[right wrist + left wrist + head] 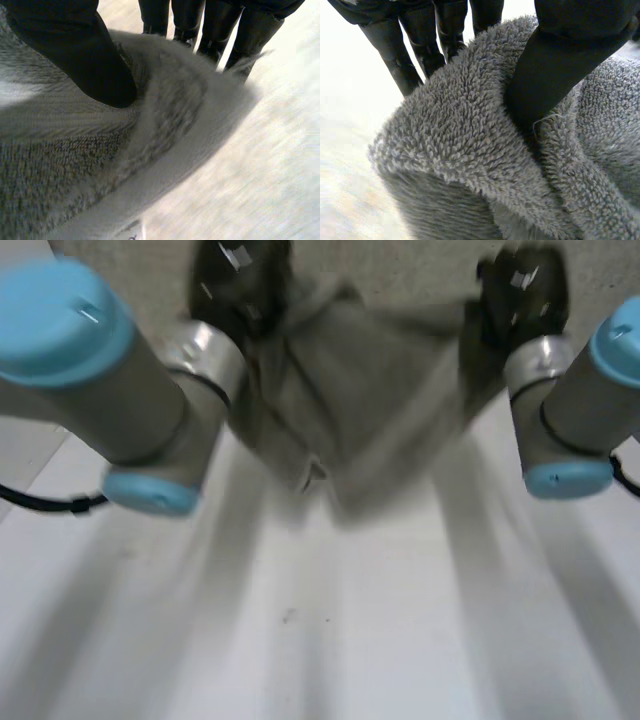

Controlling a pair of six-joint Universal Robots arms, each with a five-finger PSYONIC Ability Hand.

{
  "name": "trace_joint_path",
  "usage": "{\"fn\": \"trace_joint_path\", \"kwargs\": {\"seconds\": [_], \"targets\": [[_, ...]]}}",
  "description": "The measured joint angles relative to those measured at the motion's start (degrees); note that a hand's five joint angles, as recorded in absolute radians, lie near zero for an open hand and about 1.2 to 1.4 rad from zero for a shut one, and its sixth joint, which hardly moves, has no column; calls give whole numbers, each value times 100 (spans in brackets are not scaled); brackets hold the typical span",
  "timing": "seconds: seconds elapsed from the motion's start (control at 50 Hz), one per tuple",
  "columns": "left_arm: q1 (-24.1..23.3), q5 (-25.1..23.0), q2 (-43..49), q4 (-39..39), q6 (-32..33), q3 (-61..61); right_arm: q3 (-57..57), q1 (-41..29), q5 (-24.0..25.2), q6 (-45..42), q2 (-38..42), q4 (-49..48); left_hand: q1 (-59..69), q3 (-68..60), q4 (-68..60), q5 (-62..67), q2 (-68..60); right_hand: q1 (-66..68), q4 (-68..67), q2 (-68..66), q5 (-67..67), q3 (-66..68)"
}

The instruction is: Fold the laundry

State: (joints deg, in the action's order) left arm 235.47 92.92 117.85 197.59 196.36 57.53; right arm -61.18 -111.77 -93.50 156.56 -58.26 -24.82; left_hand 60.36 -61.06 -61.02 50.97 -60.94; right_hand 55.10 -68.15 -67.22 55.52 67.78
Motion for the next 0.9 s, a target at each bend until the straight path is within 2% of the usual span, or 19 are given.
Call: {"fn": "trace_joint_path", "kwargs": {"seconds": [0.1, 0.18, 0.22, 0.26, 0.3, 0.32, 0.4, 0.52, 0.64, 0.72, 0.8, 0.9], "targets": [[296, 171, -438, 93, -394, 315, 19, -21, -145, -27, -153, -502, -421, 493, 461, -451, 482, 0, 0, 0, 11, 3], [416, 213, -655, -187, -855, 1271, -244, -67, -26, -26, -199, -419, -1236, 1236, 1238, -1229, 1252, 0, 0, 0, 14, 10], [428, 213, -702, -283, -971, 1603, -337, -90, 37, -24, -202, -339, -1236, 1236, 1238, -1229, 1252, 0, -1, 0, 18, 14], [439, 208, -788, -492, -1205, 2414, -588, -151, 235, -17, -198, -43, -2385, 2428, 2430, -2390, 2423, 0, -14, 0, 25, 21], [436, 204, -831, -591, -1310, 2874, -705, -177, 341, -13, -191, 137, -2589, 2590, 2591, -2599, 2635, 0, -14, 0, 29, 21], [428, 196, -880, -689, -1411, 3404, -845, -203, 482, -8, -181, 384, -3176, 3214, 3225, -3229, 3222, 0, -14, 0, 29, 21], [386, 179, -1103, -895, -1532, 4402, -1056, -227, 697, -9, -184, 854, -3800, 3833, 3849, -3849, 3855, 0, -14, 0, 34, 22], [242, 107, -1748, -1338, -1583, 5109, -1172, -222, 783, 0, -318, 1187, -4482, 4566, 4565, -4569, 4552, 0, -14, 0, 38, 22], [92, -1, -2519, -1672, -1605, 5189, -1270, -217, 784, 17, -592, 1242, -4675, 4755, 4757, -4762, 4755, 0, -14, 0, 38, 22], [128, -31, -2834, -1572, -1587, 4978, -1421, -237, 810, 16, -828, 1230, -4711, 4785, 4793, -4804, 4792, 0, -14, 0, 39, 22], [194, -41, -2857, -1392, -1568, 4735, -1509, -252, 849, 16, -962, 1224, -4723, 4793, 4805, -4813, 4806, 0, -14, 0, 39, 22], [298, -80, -2393, -1030, -1543, 4052, -1804, -308, 1096, 21, -1516, 1207, -4728, 4794, 4809, -4817, 4808, 0, -14, 0, 40, 22]]}}
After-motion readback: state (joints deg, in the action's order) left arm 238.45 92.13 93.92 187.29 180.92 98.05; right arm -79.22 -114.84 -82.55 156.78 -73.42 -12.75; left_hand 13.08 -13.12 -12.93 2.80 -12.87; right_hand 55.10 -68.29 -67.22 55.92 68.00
